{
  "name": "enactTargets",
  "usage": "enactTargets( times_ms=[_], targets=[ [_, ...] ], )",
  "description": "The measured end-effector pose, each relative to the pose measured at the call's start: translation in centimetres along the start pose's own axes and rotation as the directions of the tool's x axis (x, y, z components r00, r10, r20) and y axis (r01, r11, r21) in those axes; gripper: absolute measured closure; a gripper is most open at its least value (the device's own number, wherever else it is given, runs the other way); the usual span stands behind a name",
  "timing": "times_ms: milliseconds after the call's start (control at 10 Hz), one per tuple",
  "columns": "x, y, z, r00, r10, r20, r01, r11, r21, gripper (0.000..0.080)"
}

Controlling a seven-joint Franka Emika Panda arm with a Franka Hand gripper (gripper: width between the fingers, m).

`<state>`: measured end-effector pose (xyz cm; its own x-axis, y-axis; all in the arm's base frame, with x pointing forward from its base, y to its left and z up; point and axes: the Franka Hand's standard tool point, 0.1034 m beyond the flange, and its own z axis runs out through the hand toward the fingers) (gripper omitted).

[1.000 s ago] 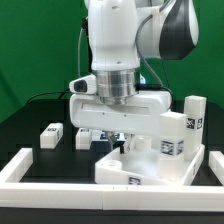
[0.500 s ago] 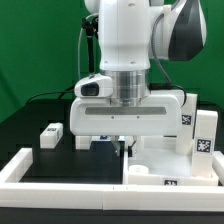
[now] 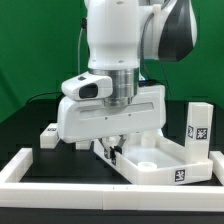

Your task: Assemble desk

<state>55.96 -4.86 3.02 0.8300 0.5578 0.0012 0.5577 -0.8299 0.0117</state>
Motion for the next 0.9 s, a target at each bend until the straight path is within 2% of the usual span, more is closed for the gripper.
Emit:
enactTargets(
  times_ms=[100,200,300,400,500,800,900],
  targets=[
    [1.4,0.5,-0.3,0.994,-0.112,-0.003,0.112,0.994,-0.005,0.0741],
    [3.0,0.5,-0.7,0.986,-0.167,-0.001,0.167,0.986,0.005,0.0741],
    [3.9,0.4,-1.1,0.979,-0.201,0.011,0.202,0.979,-0.012,0.0741],
    [4.5,0.4,-1.6,0.969,-0.242,0.043,0.244,0.968,-0.052,0.074],
    [4.9,0.4,-1.7,0.942,-0.33,0.065,0.335,0.939,-0.082,0.074],
    [4.3,0.9,-1.6,0.872,-0.482,0.088,0.488,0.87,-0.069,0.0742],
    [4.7,1.3,-1.7,0.818,-0.568,0.09,0.575,0.813,-0.09,0.0742]
  ],
)
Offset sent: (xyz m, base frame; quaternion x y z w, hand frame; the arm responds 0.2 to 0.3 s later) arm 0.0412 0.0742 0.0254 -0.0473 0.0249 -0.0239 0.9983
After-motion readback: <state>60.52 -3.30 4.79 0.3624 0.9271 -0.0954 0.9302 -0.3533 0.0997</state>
